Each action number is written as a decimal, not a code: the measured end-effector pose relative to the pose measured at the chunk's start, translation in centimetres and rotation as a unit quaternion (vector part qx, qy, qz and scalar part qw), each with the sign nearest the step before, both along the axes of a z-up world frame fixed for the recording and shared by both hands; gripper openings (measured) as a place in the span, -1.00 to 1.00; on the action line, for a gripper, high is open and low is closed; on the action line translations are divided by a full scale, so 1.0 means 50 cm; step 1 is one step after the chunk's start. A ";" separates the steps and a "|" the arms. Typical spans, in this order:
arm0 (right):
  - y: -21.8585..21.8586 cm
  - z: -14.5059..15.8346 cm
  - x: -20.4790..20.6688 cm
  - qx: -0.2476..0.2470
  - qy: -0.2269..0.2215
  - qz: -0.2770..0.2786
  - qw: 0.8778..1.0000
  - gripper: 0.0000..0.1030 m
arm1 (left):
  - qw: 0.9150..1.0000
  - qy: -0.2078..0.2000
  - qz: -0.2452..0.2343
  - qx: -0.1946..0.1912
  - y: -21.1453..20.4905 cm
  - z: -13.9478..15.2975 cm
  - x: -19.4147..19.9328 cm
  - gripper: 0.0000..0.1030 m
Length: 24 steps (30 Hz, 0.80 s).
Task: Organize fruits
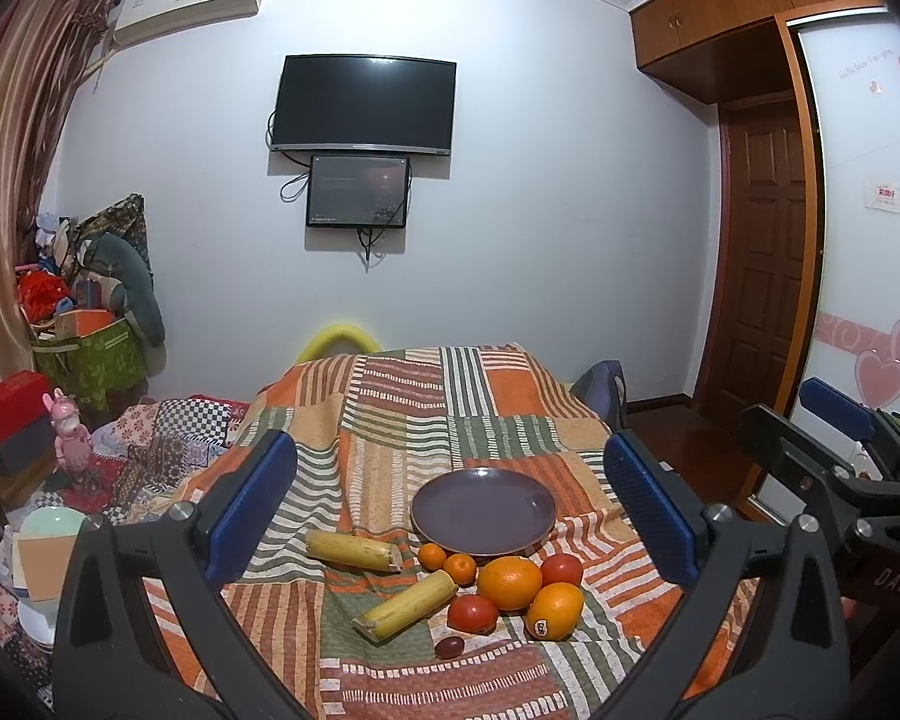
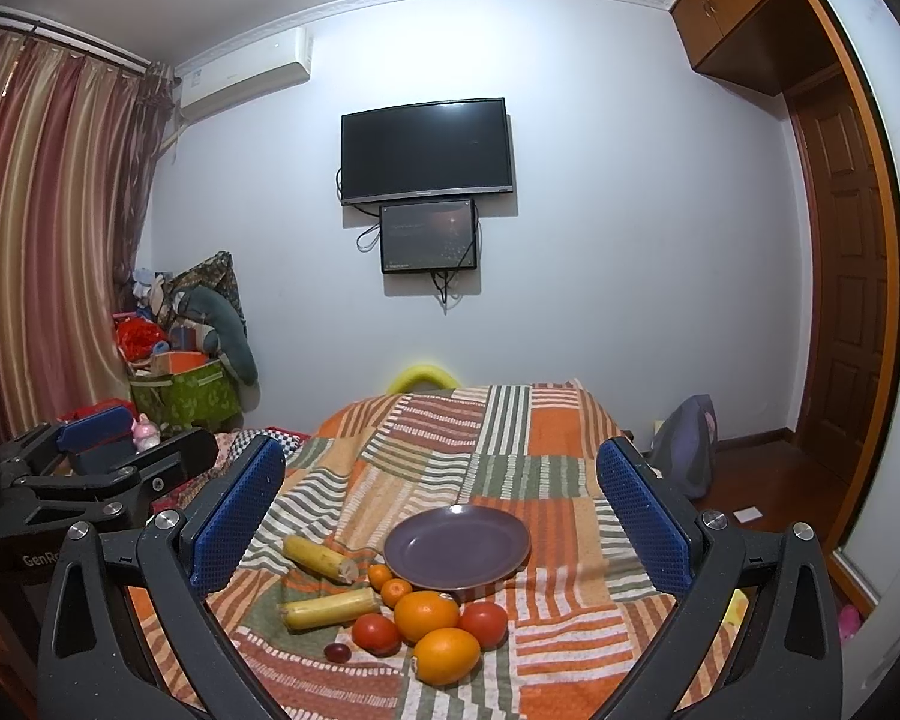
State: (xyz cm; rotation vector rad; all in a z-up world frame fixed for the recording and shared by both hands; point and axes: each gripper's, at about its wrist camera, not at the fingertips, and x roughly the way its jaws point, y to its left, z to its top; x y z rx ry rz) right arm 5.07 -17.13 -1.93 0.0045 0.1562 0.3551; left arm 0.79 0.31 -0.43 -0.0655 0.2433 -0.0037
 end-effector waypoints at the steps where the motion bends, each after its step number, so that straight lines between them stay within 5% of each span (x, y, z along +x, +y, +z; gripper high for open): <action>1: 0.000 0.000 0.000 0.000 0.000 0.000 1.000 1.00 | 1.000 0.000 0.001 0.000 0.000 0.000 0.000 1.00; 19: 0.000 -0.023 0.025 -0.015 0.028 -0.001 0.999 1.00 | 1.000 0.019 -0.012 -0.001 0.003 -0.022 0.023 0.99; 24: -0.008 -0.042 0.048 -0.019 0.059 0.006 0.998 0.77 | 0.998 0.053 -0.023 -0.001 0.019 -0.046 0.058 0.57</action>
